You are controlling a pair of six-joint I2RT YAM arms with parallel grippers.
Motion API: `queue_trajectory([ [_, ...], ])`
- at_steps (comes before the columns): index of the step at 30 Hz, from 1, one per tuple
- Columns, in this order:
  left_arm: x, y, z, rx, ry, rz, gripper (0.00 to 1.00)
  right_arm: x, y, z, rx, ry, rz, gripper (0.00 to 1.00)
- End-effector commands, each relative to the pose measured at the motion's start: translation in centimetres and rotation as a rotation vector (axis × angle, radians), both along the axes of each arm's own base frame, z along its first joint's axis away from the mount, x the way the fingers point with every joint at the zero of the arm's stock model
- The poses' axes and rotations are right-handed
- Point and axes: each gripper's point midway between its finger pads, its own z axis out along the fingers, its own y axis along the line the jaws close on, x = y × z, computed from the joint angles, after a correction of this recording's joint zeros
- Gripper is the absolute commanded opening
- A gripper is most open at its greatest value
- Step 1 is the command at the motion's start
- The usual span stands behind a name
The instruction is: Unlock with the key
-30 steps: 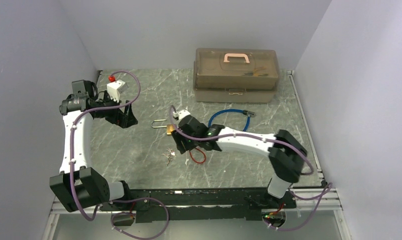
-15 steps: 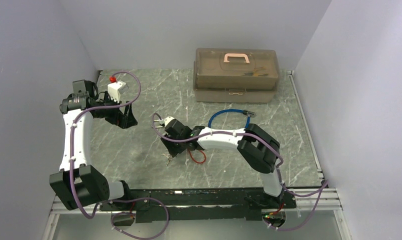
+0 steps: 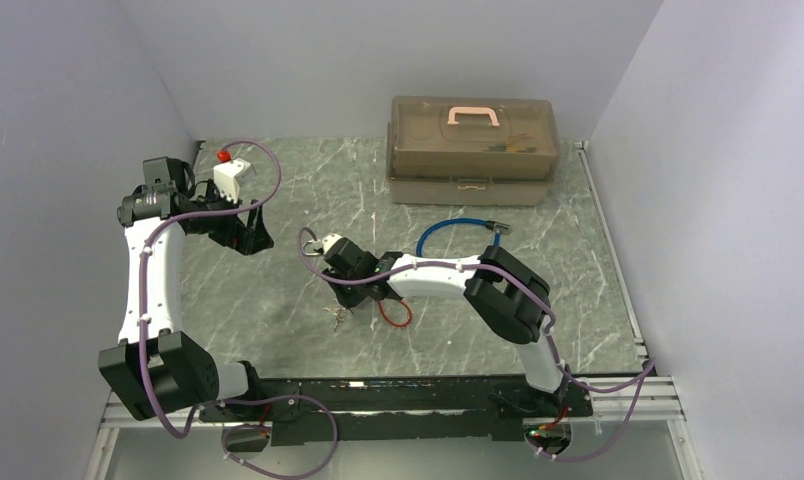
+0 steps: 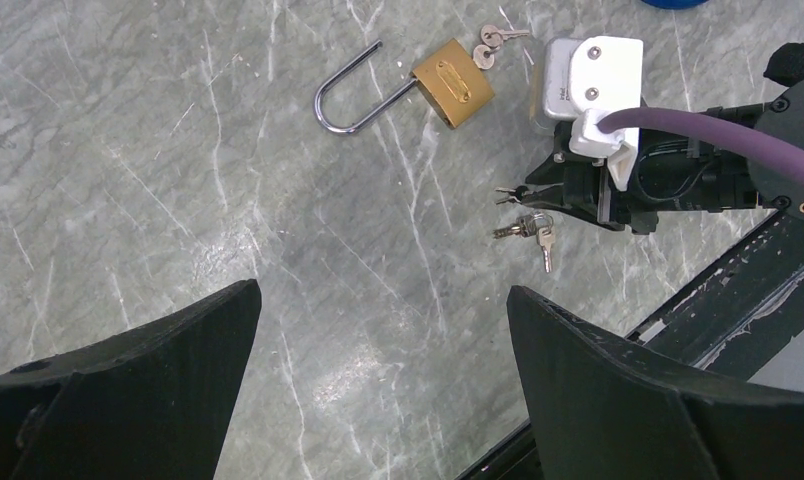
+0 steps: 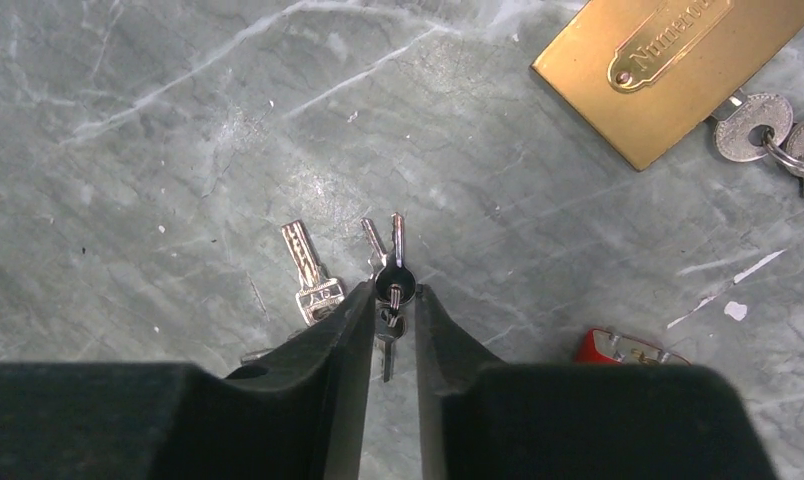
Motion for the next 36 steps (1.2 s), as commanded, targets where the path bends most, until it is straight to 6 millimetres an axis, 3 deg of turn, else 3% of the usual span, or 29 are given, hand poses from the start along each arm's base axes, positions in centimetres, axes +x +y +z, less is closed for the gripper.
queue_trajectory([
  [1, 0.2, -0.1, 1.2, -0.004, -0.032, -0.003, 1.00, 0.9, 1.4, 1.1, 0.041, -0.035, 0.002, 0.19],
  [7, 0.3, 0.0, 1.4, 0.003, -0.048, 0.003, 0.99, 1.3, 1.1, 1.9, 0.037, -0.057, -0.008, 0.00],
  [24, 0.0, -0.2, 1.5, -0.005, -0.053, -0.004, 0.99, 1.4, -0.7, 6.5, 0.096, -0.126, -0.047, 0.00],
  [29, -0.8, -2.0, 1.8, -0.071, -0.074, -0.082, 0.99, 0.7, -1.5, 10.2, 0.157, -0.146, -0.038, 0.00],
  [32, -2.4, -4.1, 2.0, -0.089, -0.157, -0.218, 0.99, 0.0, -2.0, 13.4, 0.207, -0.162, -0.016, 0.00],
  [36, -5.7, -7.5, 0.7, -0.066, -0.181, -0.437, 0.99, -1.2, -2.8, 18.8, 0.297, -0.202, 0.032, 0.00],
])
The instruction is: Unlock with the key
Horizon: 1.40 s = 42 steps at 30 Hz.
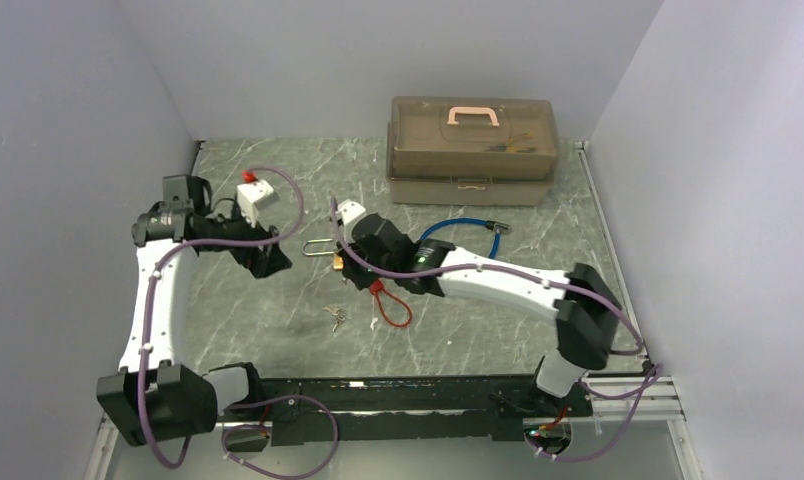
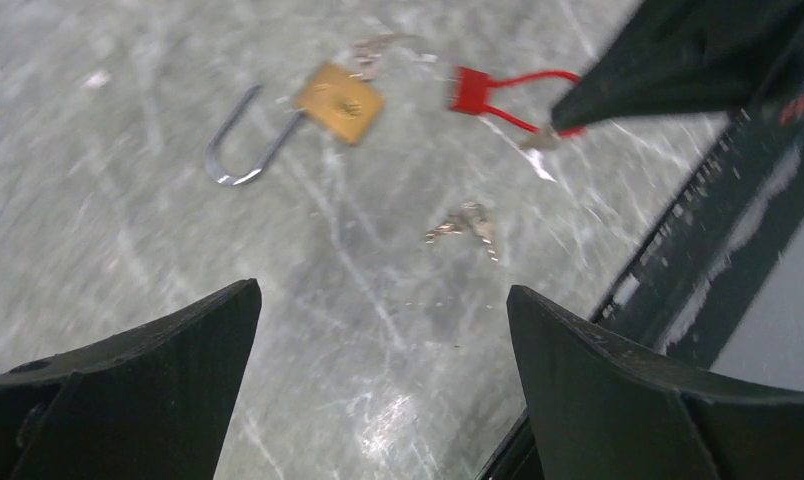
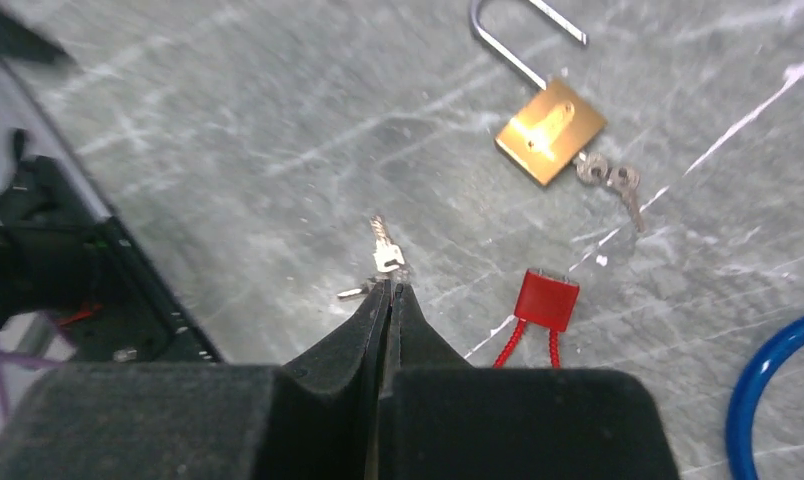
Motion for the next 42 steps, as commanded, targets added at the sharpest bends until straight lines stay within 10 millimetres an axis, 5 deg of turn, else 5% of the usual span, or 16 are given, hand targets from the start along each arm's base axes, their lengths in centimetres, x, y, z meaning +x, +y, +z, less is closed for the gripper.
queue_trajectory([
  [1, -4.0, -4.7, 0.4, -0.022, -0.100, -0.297, 1.00, -1.2, -0.9, 7.9, 0.137, -0.082, 0.063, 0.00],
  [4, -5.5, -6.4, 1.2, -0.089, -0.119, -0.380, 0.99, -2.7, -1.3, 12.3, 0.222, -0.109, 0.132, 0.00],
  [8, -6.7, -8.3, 4.7, -0.195, -0.175, -0.461, 0.99, -3.9, -1.9, 16.6, 0.310, -0.135, 0.166, 0.00],
  [12, -7.8, -10.0, 8.4, -0.295, -0.293, -0.532, 0.99, -5.2, -2.1, 19.8, 0.408, -0.140, 0.197, 0.00],
  [18, -10.8, -13.2, 10.5, -0.380, -0.351, -0.684, 0.99, -6.2, -2.2, 23.5, 0.528, -0.158, 0.222, 0.00],
  [27, -11.1, -14.2, 12.0, -0.370, -0.366, -0.740, 0.98, -6.8, -2.8, 26.1, 0.619, -0.186, 0.230, 0.00],
  [34, -9.9, -15.3, 12.3, -0.351, -0.391, -0.689, 0.79, -7.2, -3.0, 26.7, 0.642, -0.184, 0.239, 0.00],
  [42, -10.3, -15.9, 13.2, -0.352, -0.382, -0.723, 0.45, -7.0, -3.7, 26.9, 0.652, -0.205, 0.214, 0.00],
])
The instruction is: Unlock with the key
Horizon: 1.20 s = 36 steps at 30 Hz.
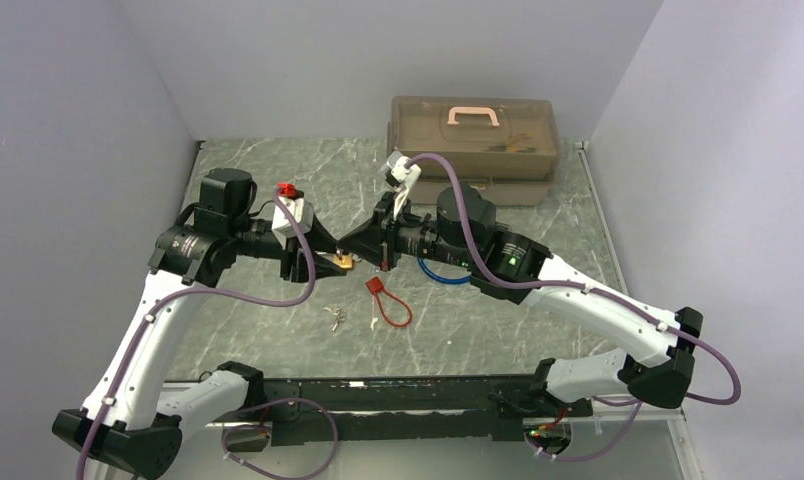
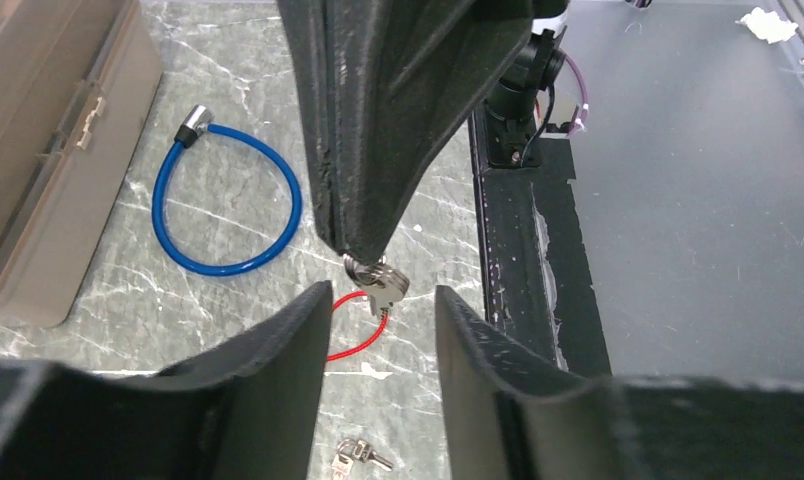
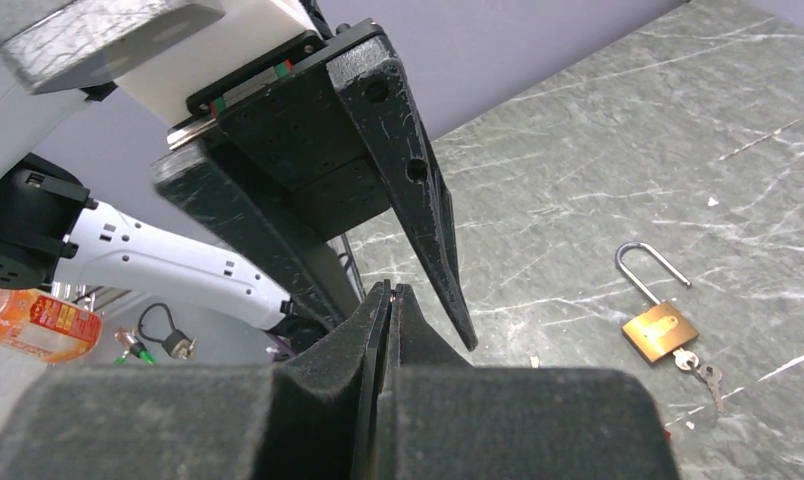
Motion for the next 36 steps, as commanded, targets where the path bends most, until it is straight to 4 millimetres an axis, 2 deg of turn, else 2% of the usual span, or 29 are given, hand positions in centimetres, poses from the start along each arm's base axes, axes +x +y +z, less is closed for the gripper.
queue_trajectory([
  [1, 0.1, -0.3, 1.7, -0.020, -0.046, -0.009, 0.39, -0.3, -1.1, 3.0, 0.090, -0.042, -0.015, 0.00],
  [2, 0.1, -0.3, 1.6, -0.017, -0.045, -0.006, 0.34, -0.3, -1.2, 3.0, 0.090, -0.043, -0.019, 0.00],
  [8, 0.1, -0.1, 1.7, -0.010, -0.063, 0.007, 0.21, -0.1, -1.5, 2.3, 0.074, -0.036, -0.040, 0.00],
  [11, 0.3, -0.2, 2.4, -0.023, -0.070, 0.012, 0.21, -0.1, -1.4, 1.9, 0.069, -0.031, -0.036, 0.00],
  [13, 0.0, -0.3, 2.7, -0.032, -0.066, -0.003, 0.28, -0.1, -1.3, 1.7, 0.070, -0.026, -0.035, 0.00],
  [14, -0.3, -0.3, 2.6, -0.034, -0.062, -0.015, 0.40, -0.1, -1.2, 1.7, 0.071, -0.026, -0.034, 0.00],
  [15, -0.5, -0.3, 2.5, -0.032, -0.058, -0.023, 0.58, -0.1, -1.2, 1.8, 0.073, -0.027, -0.032, 0.00],
  [16, -0.6, -0.3, 2.4, -0.028, -0.058, -0.024, 0.69, -0.1, -1.1, 1.8, 0.073, -0.027, -0.032, 0.00],
  [17, -0.7, -0.3, 2.2, -0.024, -0.061, -0.027, 0.74, -0.1, -1.2, 1.9, 0.074, -0.029, -0.033, 0.00],
  [19, -0.8, -0.3, 1.9, -0.020, -0.066, -0.033, 0.75, 0.0, -1.1, 2.0, 0.078, -0.030, -0.035, 0.00],
  [23, -0.9, -0.5, 1.8, -0.019, -0.057, -0.039, 0.67, 0.1, -0.9, 2.3, 0.087, -0.031, -0.035, 0.00],
  [28, -0.6, -0.5, 2.0, -0.022, -0.059, -0.024, 0.43, 0.2, -0.9, 2.5, 0.096, -0.033, -0.037, 0.00],
  [36, -0.3, -0.7, 2.1, -0.029, -0.046, -0.008, 0.17, 0.4, -1.2, 2.0, 0.095, -0.029, -0.055, 0.00],
])
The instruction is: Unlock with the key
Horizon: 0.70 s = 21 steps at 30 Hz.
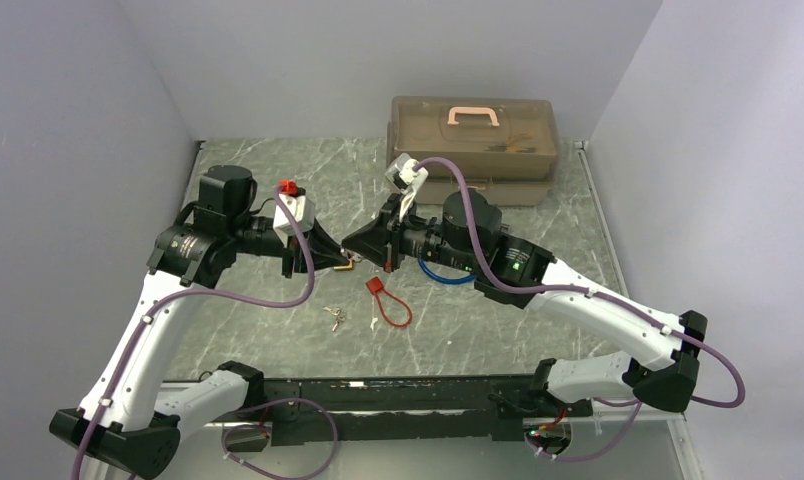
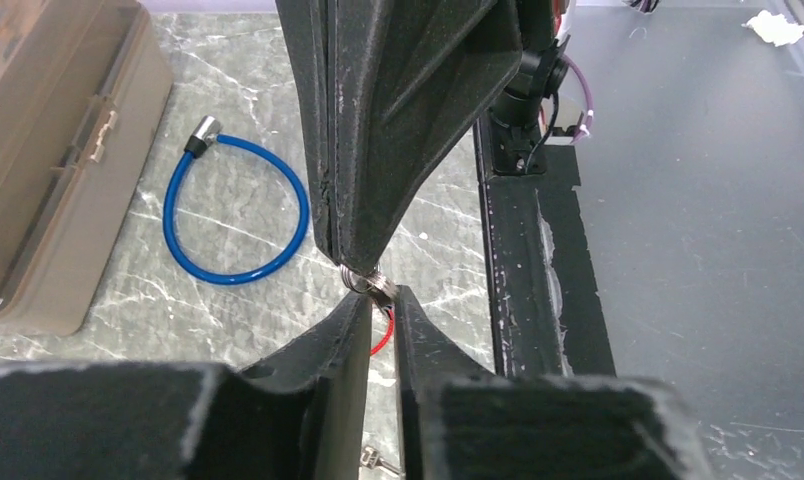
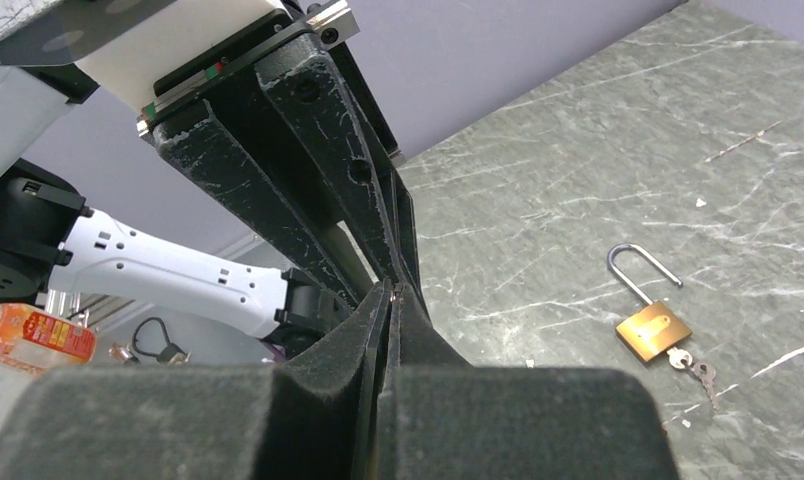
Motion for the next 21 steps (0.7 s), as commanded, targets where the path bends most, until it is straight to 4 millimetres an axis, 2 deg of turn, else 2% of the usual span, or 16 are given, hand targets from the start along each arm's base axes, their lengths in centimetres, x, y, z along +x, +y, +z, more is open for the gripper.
queue_trajectory([
  [1, -0.3, -0.1, 1.3, -0.028, -0.032, -0.002, 0.12, 0.2, -0.4, 1.9, 0.067, -0.024, -0.025, 0.00],
  [3, -0.2, 0.0, 1.4, -0.023, -0.030, 0.010, 0.00, 0.3, -0.6, 1.5, 0.057, -0.024, -0.033, 0.00],
  [10, -0.4, 0.4, 1.6, 0.009, -0.007, 0.034, 0.00, 0.8, -2.5, 0.3, 0.007, -0.039, -0.101, 0.00],
  [14, -0.6, 0.5, 2.0, 0.021, 0.007, 0.038, 0.00, 0.6, -2.7, -0.2, -0.009, -0.033, -0.094, 0.00],
  [21, -0.3, 0.9, 1.8, 0.087, 0.074, 0.056, 0.00, 0.6, -3.9, -0.1, -0.035, -0.057, -0.117, 0.00],
])
